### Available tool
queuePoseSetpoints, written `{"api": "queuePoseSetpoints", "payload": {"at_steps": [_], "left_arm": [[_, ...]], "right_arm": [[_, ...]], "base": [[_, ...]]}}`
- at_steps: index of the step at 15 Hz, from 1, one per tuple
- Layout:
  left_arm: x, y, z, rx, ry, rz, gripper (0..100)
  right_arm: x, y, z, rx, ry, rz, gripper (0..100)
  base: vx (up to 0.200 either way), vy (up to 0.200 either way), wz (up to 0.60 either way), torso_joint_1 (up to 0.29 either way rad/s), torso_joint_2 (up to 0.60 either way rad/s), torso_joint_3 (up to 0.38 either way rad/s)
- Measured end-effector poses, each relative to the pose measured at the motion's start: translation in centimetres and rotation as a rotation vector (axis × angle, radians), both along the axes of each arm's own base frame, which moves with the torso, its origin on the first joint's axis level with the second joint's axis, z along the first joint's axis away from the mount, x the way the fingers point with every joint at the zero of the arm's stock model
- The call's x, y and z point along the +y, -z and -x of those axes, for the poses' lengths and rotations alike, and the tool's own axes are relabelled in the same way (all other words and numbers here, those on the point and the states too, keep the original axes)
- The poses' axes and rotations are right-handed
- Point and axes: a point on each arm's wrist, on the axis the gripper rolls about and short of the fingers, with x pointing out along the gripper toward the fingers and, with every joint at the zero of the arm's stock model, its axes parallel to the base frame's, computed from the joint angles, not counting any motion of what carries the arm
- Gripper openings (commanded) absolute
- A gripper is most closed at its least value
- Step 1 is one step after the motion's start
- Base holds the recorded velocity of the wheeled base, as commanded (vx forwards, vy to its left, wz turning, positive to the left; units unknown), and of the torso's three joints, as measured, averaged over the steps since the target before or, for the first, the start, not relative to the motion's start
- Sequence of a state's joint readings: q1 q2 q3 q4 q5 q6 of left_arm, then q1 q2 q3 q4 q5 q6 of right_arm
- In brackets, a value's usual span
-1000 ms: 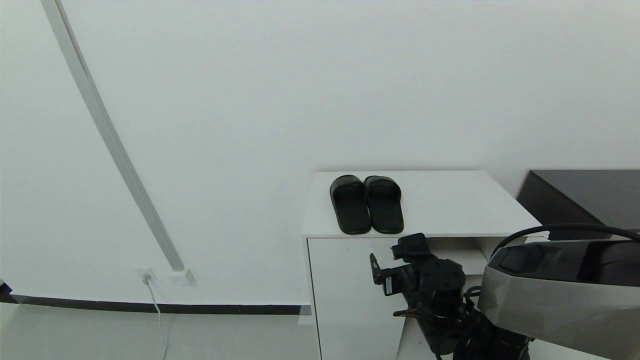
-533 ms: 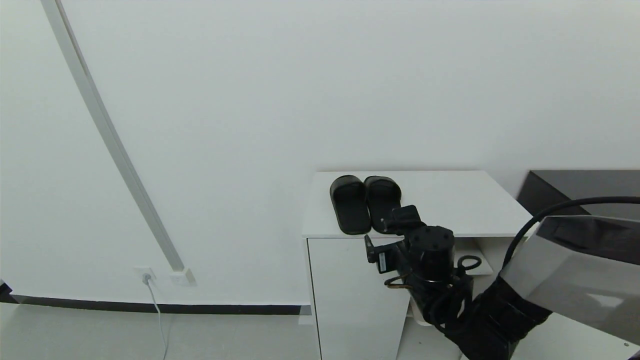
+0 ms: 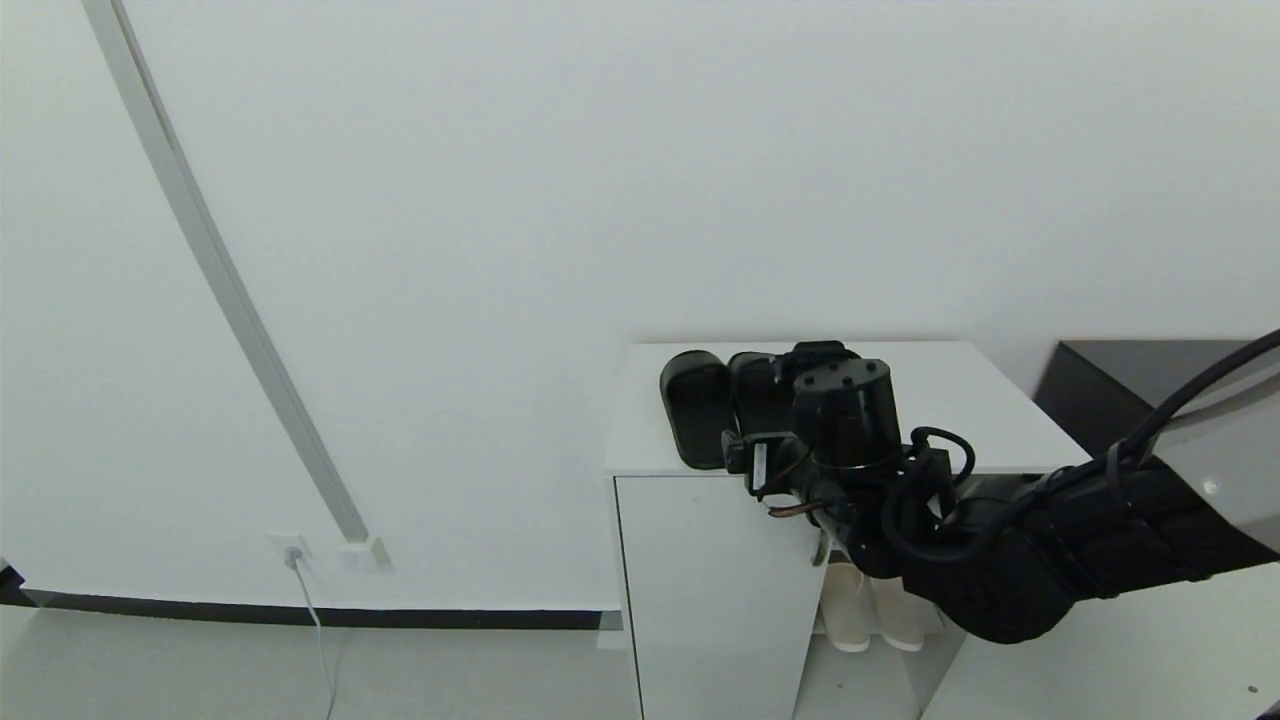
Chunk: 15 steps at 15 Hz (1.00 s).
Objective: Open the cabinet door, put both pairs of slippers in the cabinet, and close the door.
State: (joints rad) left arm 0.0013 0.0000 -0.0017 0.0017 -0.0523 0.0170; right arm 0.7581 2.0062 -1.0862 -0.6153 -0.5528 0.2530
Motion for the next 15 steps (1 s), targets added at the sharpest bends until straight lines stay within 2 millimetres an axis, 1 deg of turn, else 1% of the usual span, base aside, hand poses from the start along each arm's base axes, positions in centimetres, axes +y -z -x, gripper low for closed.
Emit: {"api": "queuePoseSetpoints", "payload": {"at_steps": [2, 6, 11, 13, 15], "left_arm": [[0.0, 0.0, 0.0, 0.0, 0.0, 0.001, 0], [0.0, 0.0, 0.0, 0.001, 0.001, 0.0, 0], [0.0, 0.0, 0.0, 0.001, 0.002, 0.0, 0], [0.0, 0.0, 0.0, 0.0, 0.001, 0.0, 0], [0.0, 0.0, 0.0, 0.001, 0.001, 0.0, 0]], "right_arm": [[0.2, -0.3, 0.0, -0.02, 0.001, -0.02, 100], [0.7, 0.2, 0.1, -0.034, -0.007, -0.03, 100], [1.1, 1.9, -0.4, -0.026, -0.004, -0.017, 100], [1.3, 2.7, -0.6, -0.021, -0.003, -0.013, 100], [1.7, 3.8, -1.3, -0.048, -0.001, -0.028, 100]], "base": [[0.0, 0.0, 0.0, 0.0, 0.0, 0.0], [0.2, 0.0, 0.0, -0.005, -0.01, 0.005], [0.2, 0.0, 0.0, 0.009, 0.0, 0.001], [0.0, 0.0, 0.0, 0.0, 0.0, 0.0], [0.0, 0.0, 0.0, 0.0, 0.0, 0.0]]}}
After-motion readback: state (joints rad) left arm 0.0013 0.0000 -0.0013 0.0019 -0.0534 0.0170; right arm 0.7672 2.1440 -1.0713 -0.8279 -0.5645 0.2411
